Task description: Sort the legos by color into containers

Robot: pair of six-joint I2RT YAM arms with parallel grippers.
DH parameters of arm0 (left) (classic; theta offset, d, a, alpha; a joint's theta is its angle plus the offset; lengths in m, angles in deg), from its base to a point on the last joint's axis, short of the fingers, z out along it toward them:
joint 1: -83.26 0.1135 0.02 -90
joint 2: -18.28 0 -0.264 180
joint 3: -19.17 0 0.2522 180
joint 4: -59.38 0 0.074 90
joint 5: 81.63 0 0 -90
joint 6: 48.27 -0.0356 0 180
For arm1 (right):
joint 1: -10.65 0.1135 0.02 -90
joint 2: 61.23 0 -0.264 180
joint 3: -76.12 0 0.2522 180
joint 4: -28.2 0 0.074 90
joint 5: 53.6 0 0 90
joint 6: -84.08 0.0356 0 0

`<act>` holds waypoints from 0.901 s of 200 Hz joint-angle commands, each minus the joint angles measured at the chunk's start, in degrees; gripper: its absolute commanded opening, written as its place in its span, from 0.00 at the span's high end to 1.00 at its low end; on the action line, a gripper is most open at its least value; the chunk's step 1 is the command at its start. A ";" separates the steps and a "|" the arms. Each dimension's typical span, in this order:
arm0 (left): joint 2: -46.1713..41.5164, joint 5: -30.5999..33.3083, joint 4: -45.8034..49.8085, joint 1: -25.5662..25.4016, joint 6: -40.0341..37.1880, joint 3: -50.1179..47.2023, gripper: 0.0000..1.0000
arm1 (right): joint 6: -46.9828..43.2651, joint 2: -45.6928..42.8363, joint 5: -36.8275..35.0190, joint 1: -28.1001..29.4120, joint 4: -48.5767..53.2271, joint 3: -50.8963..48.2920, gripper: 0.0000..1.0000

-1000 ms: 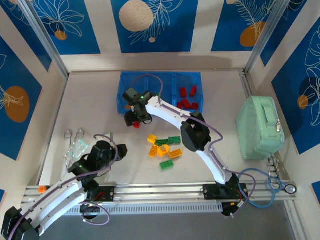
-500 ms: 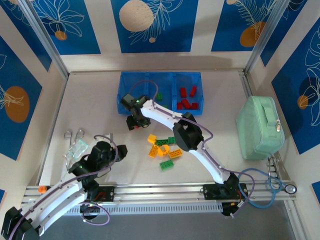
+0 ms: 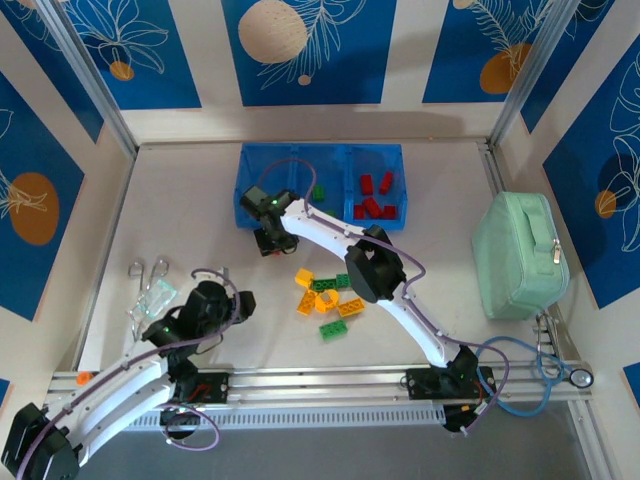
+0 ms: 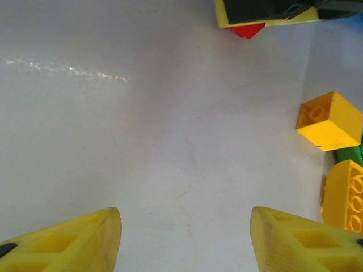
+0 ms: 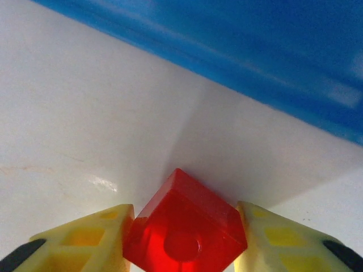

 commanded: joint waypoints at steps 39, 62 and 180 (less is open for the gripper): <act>4.56 0.53 -3.83 -1.47 -0.95 3.64 0.39 | 0.72 -13.47 -1.42 0.13 -5.43 -14.87 0.64; 8.59 0.43 -6.78 -2.02 -1.43 4.04 0.39 | 0.36 -23.28 -3.94 -0.91 -8.39 -24.40 0.64; 27.62 1.52 -13.66 -12.54 -7.60 13.32 0.38 | -4.08 -36.43 -2.46 -22.41 -11.71 -38.98 0.60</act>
